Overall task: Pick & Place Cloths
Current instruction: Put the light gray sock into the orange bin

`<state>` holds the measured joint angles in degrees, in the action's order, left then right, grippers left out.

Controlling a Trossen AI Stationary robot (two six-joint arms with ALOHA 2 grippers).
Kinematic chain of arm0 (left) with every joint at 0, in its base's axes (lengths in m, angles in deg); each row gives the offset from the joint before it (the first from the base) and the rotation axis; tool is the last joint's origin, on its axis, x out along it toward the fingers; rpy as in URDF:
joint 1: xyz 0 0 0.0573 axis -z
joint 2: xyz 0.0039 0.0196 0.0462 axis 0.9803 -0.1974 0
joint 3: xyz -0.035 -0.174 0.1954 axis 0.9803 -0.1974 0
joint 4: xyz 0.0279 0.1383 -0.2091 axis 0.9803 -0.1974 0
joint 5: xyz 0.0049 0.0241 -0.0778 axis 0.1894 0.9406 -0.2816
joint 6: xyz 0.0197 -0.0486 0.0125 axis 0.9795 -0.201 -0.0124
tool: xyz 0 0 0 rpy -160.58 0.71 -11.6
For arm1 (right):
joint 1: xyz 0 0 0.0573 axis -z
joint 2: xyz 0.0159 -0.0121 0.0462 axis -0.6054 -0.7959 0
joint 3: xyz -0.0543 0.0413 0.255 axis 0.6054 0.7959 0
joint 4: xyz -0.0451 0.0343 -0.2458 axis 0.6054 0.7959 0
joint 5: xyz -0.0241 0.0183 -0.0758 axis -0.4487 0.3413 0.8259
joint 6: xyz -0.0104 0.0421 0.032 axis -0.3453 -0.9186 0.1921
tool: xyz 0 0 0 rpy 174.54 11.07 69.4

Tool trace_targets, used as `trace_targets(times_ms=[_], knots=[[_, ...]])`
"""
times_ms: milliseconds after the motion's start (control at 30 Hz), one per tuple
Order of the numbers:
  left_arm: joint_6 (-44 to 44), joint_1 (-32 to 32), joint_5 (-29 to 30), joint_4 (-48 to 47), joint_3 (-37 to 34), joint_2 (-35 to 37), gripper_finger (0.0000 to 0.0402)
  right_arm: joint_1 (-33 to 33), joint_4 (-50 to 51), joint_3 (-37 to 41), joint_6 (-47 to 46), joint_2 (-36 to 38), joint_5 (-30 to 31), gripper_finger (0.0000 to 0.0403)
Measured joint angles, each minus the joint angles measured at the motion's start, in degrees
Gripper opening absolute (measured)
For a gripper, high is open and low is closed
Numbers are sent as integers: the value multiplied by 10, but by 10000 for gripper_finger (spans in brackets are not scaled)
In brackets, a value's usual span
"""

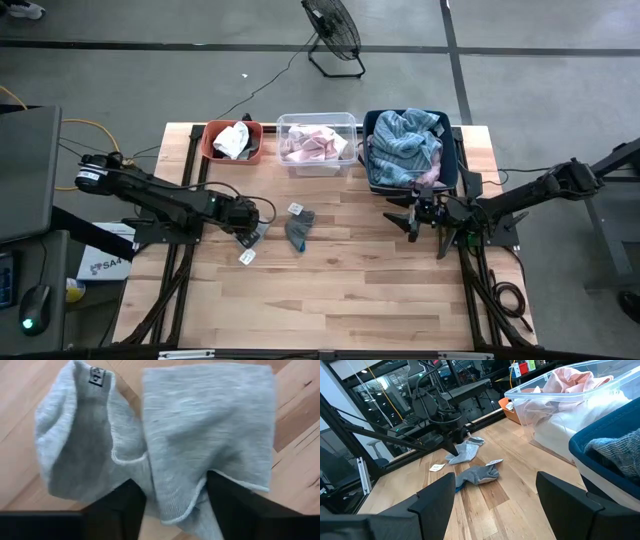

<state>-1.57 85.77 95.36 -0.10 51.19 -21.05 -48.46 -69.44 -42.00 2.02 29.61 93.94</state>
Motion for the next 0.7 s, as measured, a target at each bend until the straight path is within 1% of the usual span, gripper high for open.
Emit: trace_targets(times_ms=[133,267,300,433,533,700], knots=[[9,0,6,2,-1,0,120,0,0,0,0,0,0,270],[48,0,20,2,-1,0,25,0,0,0,0,0,0,270],[58,0,28,3,-1,0,16,0,0,0,0,0,0,270],[135,0,64,17,-2,-1,13,0,0,0,0,0,0,270],[196,7,111,43,-3,6,6,0,0,0,0,0,0,270],[327,39,174,120,-3,39,4,0,0,0,0,0,0,270]])
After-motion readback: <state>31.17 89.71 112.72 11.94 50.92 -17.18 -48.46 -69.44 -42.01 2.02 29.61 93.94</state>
